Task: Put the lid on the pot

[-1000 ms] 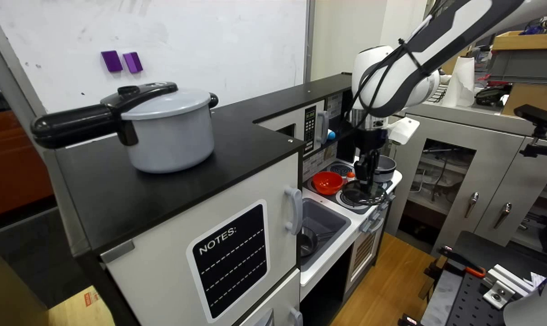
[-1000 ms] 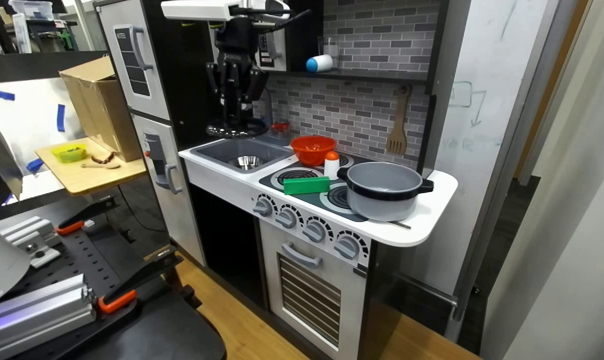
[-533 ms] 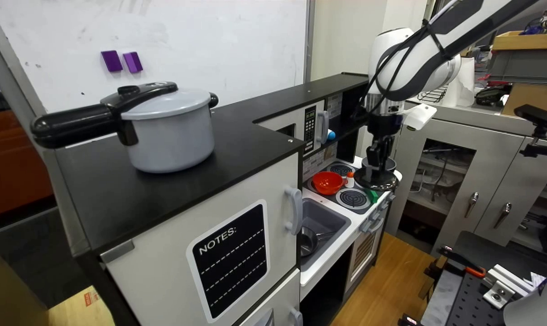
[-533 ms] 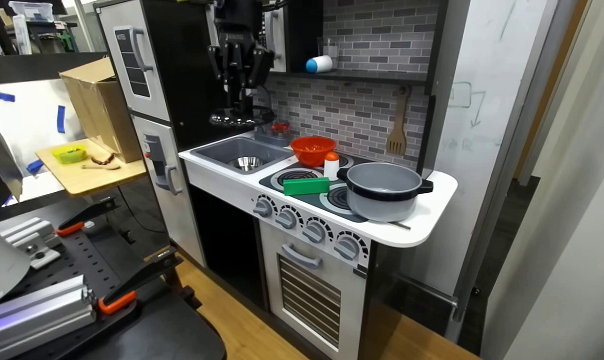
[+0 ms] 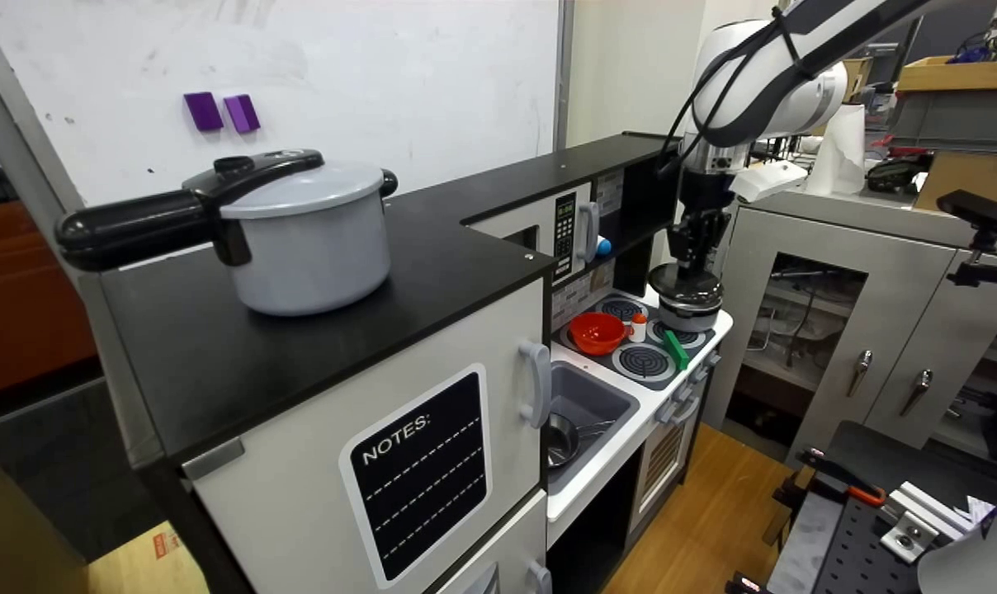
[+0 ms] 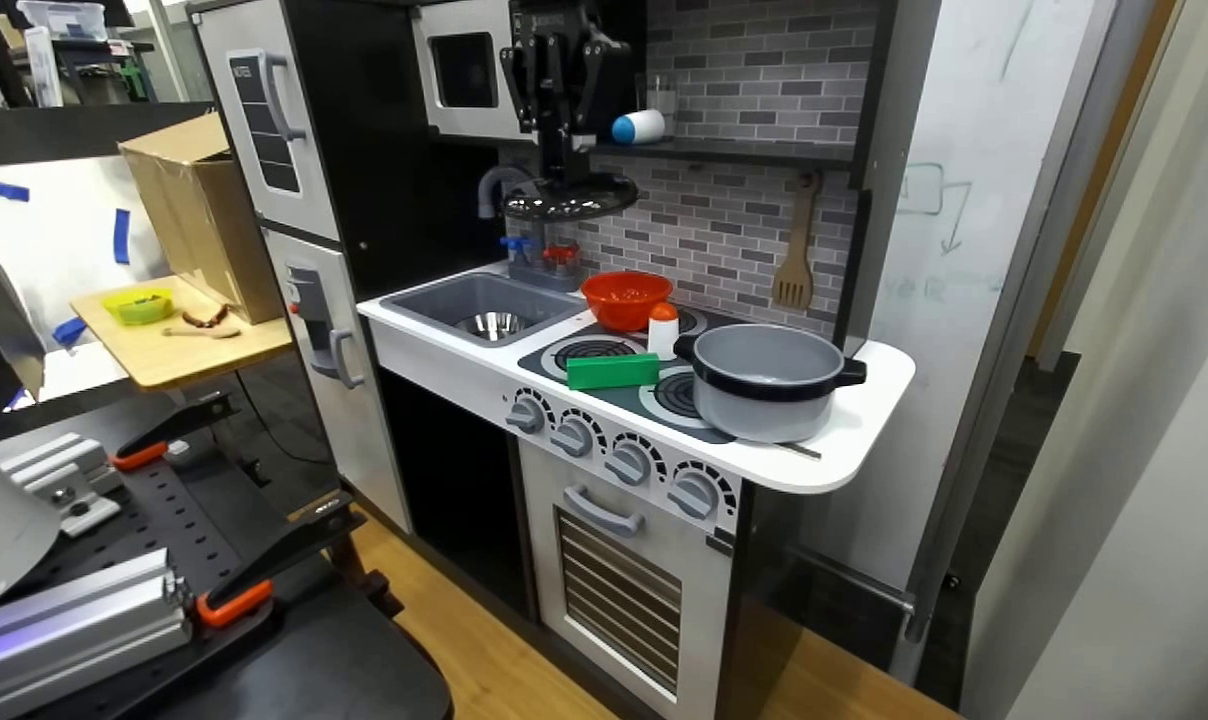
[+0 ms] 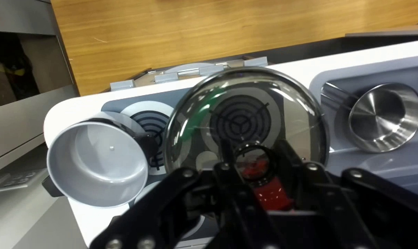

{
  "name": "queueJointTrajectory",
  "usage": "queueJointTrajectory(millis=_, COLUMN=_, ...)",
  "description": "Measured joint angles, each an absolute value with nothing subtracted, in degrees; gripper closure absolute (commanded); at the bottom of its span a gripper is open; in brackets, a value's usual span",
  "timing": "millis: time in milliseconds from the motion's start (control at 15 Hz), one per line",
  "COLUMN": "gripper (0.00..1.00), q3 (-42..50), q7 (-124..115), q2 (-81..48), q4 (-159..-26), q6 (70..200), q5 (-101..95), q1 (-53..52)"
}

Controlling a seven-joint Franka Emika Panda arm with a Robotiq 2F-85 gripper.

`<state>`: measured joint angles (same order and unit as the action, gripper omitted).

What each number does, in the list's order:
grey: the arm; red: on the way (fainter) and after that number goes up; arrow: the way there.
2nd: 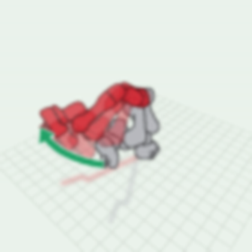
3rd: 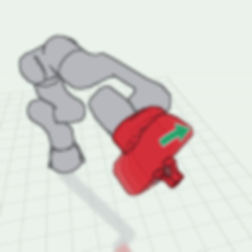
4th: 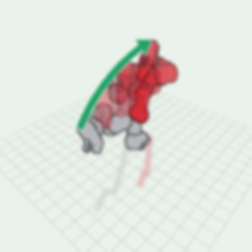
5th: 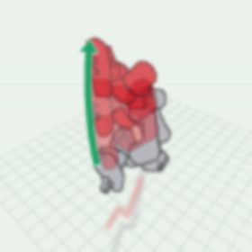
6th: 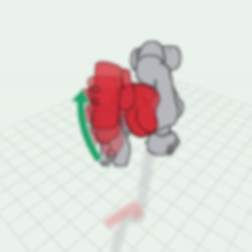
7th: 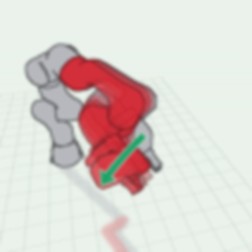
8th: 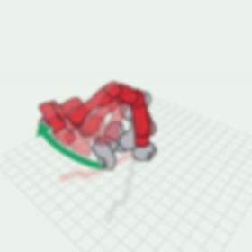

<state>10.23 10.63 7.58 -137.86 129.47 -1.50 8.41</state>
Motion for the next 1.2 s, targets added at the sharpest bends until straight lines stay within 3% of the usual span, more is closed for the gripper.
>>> queueJointTrajectory(millis=1200, gripper=0.92, q3=14.92, q7=-3.38, q2=5.25, q4=-131.84, q6=129.19, q5=0.15, q1=12.52)
